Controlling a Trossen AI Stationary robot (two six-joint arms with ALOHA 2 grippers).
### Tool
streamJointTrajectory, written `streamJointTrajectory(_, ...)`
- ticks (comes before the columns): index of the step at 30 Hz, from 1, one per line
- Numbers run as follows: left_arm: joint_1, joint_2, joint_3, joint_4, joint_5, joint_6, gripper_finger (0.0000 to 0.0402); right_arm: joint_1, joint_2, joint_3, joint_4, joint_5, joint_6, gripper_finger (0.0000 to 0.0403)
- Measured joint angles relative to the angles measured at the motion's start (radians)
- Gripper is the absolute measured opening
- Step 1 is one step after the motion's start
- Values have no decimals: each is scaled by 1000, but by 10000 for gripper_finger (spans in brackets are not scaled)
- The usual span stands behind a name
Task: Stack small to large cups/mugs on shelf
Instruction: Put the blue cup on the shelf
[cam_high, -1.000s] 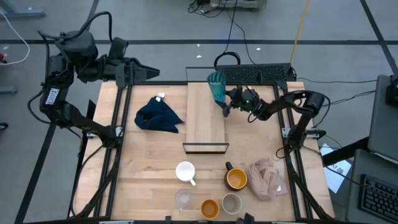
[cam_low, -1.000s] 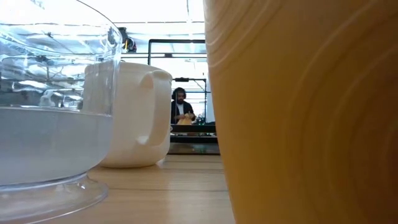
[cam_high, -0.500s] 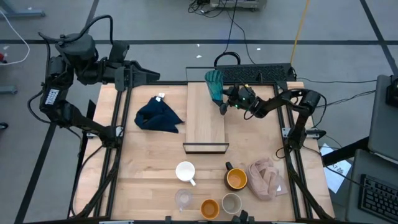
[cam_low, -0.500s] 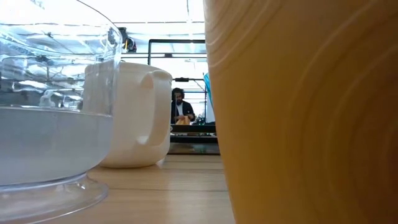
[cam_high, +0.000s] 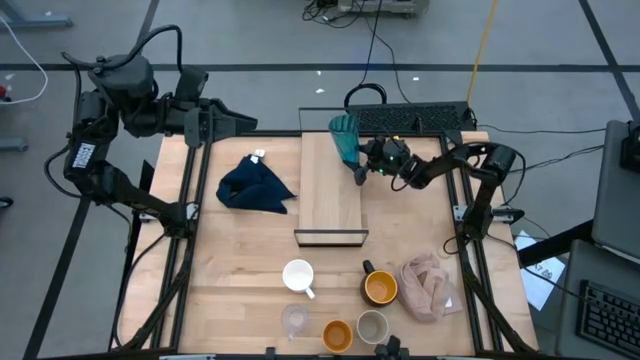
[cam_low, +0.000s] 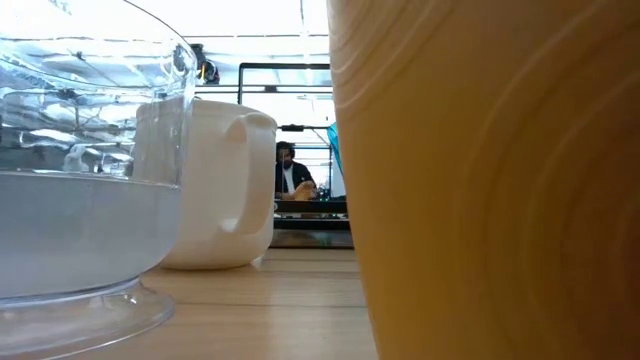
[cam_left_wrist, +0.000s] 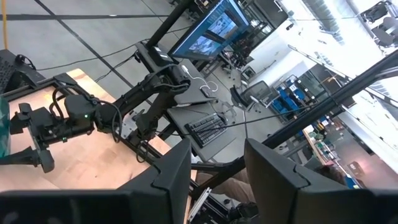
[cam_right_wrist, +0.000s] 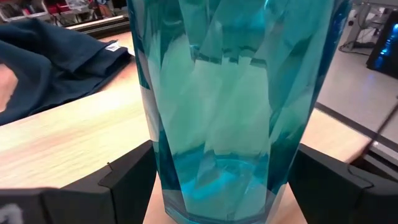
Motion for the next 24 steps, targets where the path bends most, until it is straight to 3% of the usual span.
streamJointTrajectory(24,0,0,0,0,1,5,150,-8,-2,0,-83,-3,9,316)
